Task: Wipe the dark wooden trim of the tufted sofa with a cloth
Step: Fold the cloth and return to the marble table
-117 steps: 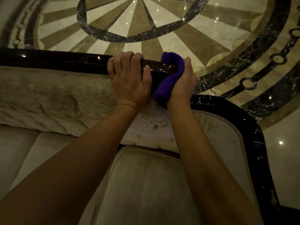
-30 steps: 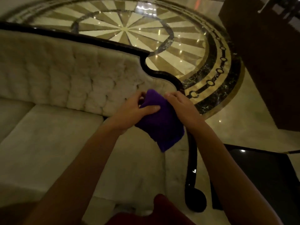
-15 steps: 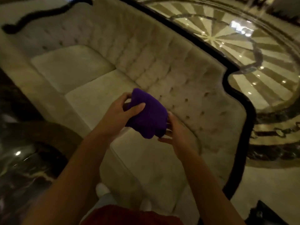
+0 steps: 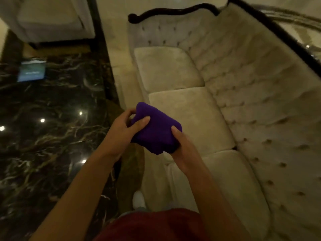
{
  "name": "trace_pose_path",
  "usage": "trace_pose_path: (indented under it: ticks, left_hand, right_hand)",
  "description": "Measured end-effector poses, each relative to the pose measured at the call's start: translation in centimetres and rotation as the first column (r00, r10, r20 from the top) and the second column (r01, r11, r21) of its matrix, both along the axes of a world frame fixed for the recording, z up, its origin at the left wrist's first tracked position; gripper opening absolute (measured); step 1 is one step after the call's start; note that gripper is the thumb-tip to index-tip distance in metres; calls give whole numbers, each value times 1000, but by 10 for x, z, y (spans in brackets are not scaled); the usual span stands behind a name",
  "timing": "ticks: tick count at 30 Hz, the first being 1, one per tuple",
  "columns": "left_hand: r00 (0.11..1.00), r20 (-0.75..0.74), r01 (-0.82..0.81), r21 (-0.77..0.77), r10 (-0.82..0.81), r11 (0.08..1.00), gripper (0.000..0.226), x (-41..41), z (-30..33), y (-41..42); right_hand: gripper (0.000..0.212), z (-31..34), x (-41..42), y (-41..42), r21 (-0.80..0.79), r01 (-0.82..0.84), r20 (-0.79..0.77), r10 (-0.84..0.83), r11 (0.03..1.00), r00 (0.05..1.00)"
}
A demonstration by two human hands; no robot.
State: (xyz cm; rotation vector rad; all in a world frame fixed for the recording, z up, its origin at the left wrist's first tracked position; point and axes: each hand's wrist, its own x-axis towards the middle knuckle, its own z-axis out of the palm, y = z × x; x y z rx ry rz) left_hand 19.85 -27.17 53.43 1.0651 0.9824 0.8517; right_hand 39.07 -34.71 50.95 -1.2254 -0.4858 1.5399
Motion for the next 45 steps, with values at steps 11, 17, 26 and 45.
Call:
trace_pose_path:
  ticks: [11,17,26,45]
  left_hand:
    - [918,172,-290,-325,358,900,82,-60,-45,91]
    - [812,-5,-544,-372,584,752,62,-78,-59,152]
    - [501,6,-800,-378,865,466,58,-137,-89,177]
    - [51,-587,-926,-331,808,-182,51,-281,-245,244]
  right_hand:
    - [60,-15,-48,177,-54,-285,-52,283,957,958]
    - [54,-52,-79,282,-110,-546,-130,532,831,836]
    - [59,-108,-167,390,-282,-877,-139,888,389,438]
    - [38,-247,-412,506,-507,-861,184,972,-31,-144]
